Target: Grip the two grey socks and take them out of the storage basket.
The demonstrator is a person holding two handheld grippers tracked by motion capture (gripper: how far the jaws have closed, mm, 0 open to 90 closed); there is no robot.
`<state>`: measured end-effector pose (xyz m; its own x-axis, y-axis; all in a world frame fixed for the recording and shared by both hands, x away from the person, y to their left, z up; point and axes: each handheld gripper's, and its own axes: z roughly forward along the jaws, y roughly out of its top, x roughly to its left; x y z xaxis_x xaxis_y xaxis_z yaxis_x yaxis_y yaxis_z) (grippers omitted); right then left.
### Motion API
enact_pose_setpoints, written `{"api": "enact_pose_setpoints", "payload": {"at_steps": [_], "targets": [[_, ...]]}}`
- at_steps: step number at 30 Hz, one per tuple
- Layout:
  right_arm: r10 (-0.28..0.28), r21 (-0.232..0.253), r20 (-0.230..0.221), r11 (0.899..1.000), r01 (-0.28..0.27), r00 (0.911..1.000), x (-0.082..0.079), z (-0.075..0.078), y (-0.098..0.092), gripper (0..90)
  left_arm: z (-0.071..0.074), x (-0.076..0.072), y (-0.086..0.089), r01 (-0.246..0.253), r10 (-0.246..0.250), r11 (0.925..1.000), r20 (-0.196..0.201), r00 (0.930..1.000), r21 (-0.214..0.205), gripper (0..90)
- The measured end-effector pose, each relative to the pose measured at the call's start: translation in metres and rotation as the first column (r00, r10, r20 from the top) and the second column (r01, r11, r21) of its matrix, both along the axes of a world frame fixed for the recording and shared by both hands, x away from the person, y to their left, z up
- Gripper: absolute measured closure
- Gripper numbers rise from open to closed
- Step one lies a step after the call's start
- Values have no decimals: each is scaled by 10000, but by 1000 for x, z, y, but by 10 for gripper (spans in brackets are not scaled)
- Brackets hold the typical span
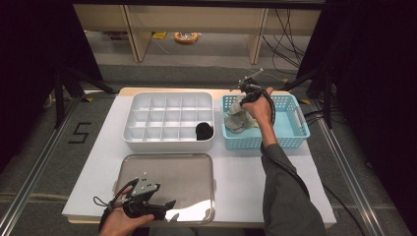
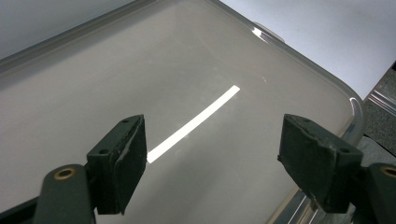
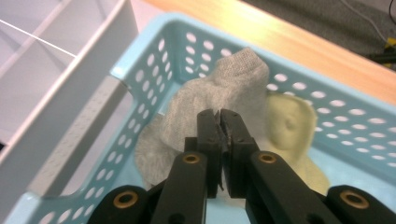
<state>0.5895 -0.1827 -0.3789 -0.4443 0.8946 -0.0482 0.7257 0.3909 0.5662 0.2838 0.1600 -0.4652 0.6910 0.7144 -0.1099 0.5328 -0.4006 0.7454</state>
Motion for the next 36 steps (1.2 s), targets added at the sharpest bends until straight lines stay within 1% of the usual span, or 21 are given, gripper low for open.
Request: {"api": "enact_pose_setpoints", "payload": {"at_steps": [1, 3, 4, 5, 6, 7, 8, 12, 16, 17, 21, 22, 24, 26, 27, 28, 30, 32, 34, 35, 36], "targets": [[-199, 201, -96, 9996, 201, 9998, -5, 6, 0, 879, 0, 0, 0, -1, 1, 10000, 4, 10000, 2, 227], [142, 139, 272, 9998, -146, 9995, -8, 14, -7, 878, 0, 0, 0, 8, -8, 10000, 5, 10000, 8, 226], [141, 276, 261, 9995, -148, 9996, -10, 17, -7, 878, -1, 0, -1, -3, 3, 10000, 21, 10000, -22, 226], [318, 274, 479, 9991, -332, 9983, -12, 22, -11, 879, -1, 1, 0, -50, 50, 9999, 18, 10000, 114, 226], [208, 440, 516, 9988, -230, 9984, -16, 26, -12, 879, -1, 1, 0, -14, 15, 10000, -11, 10000, 83, 227], [274, 425, 558, 9987, -298, 9981, -19, 30, -14, 879, -1, 0, -1, -37, 37, 10000, 1, 10000, -84, 226], [127, 519, 552, 9985, -156, 9984, -22, 34, -14, 879, -1, 0, -1, -71, 71, 9999, -13, 10000, -95, 226], [305, 646, 919, 9972, -365, 9953, -34, 47, -24, 878, -1, 0, -1, -88, 88, 9999, 4, 10000, -62, 226], [292, 1024, 1130, 9939, -408, 9932, -52, 63, -32, 878, -1, 0, -1, -39, 39, 10000, 16, 10000, -30, 226], [503, 1116, 1206, 9917, -639, 9914, -55, 66, -36, 878, -1, 0, -1, -27, 27, 10000, -6, 10000, -18, 226], [757, 1246, 1564, 9876, -957, 9848, -74, 77, -46, 878, -1, 1, -1, -11, 11, 10000, 8, 10000, 61, 227], [746, 1285, 1532, 9872, -947, 9854, -80, 79, -47, 878, -1, 1, -1, -16, 16, 10000, 9, 10000, 65, 226], [927, 1298, 1672, 9848, -1151, 9816, -88, 82, -51, 879, -1, 1, -1, -17, 17, 10000, 13, 10000, 67, 226], [1036, 1550, 1747, 9792, -1312, 9792, -100, 85, -54, 879, -1, 1, -1, -28, 28, 10000, 17, 10000, 69, 227], [1066, 1450, 1770, 9804, -1331, 9784, -104, 87, -56, 878, -1, 1, -1, -30, 30, 10000, 13, 10000, 72, 226], [1106, 1543, 1895, 9779, -1409, 9756, -107, 86, -57, 878, -1, 1, -1, -32, 32, 10000, -2, 10000, 83, 226], [1265, 1502, 1967, 9761, -1574, 9723, -118, 89, -62, 878, -2, 1, -1, -51, 51, 10000, -15, 10000, 76, 227], [1288, 1654, 2045, 9725, -1640, 9703, -129, 89, -64, 878, -2, 1, -1, -100, 100, 9998, -9, 9999, 161, 226], [1447, 1787, 2064, 9668, -1827, 9677, -140, 88, -66, 879, -2, 1, -2, -100, 100, 9999, -39, 9999, 57, 226], [1779, 1740, 2259, 9600, -2194, 9578, -143, 87, -67, 878, -2, 1, -2, -87, 87, 9999, -47, 10000, 55, 227], [1782, 1706, 2361, 9602, -2213, 9552, -148, 86, -67, 878, -2, 1, -2, -60, 61, 9999, -37, 10000, 93, 227]]}}
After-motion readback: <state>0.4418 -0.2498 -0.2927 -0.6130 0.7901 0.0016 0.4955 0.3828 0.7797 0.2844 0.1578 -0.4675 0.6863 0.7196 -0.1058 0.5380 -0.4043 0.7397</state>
